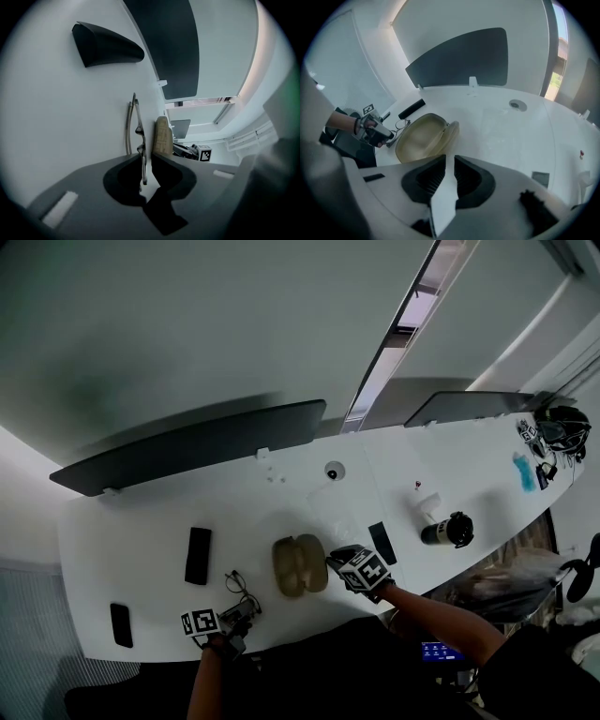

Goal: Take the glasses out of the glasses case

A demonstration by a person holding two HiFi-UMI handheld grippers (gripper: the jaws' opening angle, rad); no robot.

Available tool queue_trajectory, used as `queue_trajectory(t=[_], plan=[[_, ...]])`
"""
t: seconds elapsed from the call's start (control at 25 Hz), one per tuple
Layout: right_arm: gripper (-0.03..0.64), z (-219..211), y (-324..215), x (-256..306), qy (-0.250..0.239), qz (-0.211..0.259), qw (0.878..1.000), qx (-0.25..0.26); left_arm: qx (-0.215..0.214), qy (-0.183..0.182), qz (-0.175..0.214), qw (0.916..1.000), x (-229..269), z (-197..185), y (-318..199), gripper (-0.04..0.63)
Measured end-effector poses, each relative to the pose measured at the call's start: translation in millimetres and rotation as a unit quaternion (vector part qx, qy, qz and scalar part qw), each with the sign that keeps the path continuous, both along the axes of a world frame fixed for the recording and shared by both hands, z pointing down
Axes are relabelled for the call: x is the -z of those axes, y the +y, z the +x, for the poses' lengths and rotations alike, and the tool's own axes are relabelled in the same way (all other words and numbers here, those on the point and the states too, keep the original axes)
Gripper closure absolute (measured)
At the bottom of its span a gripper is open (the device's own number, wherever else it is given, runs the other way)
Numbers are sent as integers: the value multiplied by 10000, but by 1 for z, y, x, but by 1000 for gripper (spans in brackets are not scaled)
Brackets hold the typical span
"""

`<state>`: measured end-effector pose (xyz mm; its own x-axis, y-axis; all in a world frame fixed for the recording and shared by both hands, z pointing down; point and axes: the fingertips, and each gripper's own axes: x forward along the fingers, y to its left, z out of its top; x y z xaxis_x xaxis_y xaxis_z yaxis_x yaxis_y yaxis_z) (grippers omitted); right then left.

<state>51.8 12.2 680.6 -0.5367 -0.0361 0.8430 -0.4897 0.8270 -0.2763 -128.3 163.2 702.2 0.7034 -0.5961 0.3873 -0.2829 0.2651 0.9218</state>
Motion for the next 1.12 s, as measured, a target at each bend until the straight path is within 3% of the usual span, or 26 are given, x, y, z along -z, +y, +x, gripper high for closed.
queue_trajectory(t=[0.16, 0.28, 0.48, 0.64, 0.76, 0.92, 1.12], plan=[[554, 0, -1, 0, -8, -51, 9999, -130, 73, 103, 101, 9999, 5, -7, 3, 402], [554, -8, -5, 9, -89, -25, 9999, -55, 60, -117, 308, 9994, 17, -21, 1, 376], [554, -14, -1, 20, -51, -19, 9994, 333, 123, -658, 686, 9954, 47, -42, -4, 374], [554, -14, 2, 15, 10, 72, 9991, 421, 181, -1076, 1204, 9867, 75, -41, -21, 376], [565, -16, -2, 24, -213, 153, 9994, 217, 76, -1041, 1614, 9814, 100, -14, -38, 376], [607, -30, -3, 63, -824, 501, 9948, 328, 216, -938, 2068, 9736, 125, 7, -46, 379], [609, -28, 6, 78, -959, 587, 9915, 651, 205, -958, 2091, 9730, 118, 24, -37, 388]])
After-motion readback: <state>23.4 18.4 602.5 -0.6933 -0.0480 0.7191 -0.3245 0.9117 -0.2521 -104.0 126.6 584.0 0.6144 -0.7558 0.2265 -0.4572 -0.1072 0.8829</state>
